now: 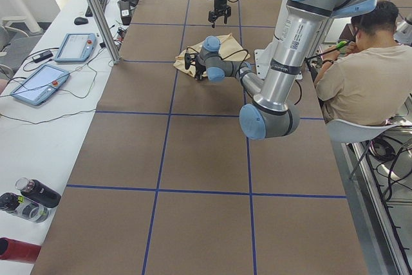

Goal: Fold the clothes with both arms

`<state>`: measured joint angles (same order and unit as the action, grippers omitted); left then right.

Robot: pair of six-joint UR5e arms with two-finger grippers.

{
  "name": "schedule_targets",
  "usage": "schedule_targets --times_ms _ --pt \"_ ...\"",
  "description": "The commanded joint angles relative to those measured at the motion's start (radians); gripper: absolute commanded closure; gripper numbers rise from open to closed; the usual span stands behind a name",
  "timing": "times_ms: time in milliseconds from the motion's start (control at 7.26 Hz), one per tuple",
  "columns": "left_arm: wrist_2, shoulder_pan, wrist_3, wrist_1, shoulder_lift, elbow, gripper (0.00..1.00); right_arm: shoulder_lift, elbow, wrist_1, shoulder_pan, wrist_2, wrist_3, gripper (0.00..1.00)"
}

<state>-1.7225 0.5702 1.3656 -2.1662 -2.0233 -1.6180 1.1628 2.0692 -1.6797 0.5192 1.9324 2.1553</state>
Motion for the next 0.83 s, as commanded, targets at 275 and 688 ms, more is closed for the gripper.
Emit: schedule_targets --times_ms 275,688 --pt "0.014 0.144 -0.183 -0.036 -0.254 0.298 1.0 -0.02 0.0 0.0 0.018 -0.001 0.0 0.0" --pt "0.015 0.168 -0.187 -0.155 -0.374 0.524 0.68 -0.046 -0.015 0.002 0.018 -0.027 -0.002 0.0"
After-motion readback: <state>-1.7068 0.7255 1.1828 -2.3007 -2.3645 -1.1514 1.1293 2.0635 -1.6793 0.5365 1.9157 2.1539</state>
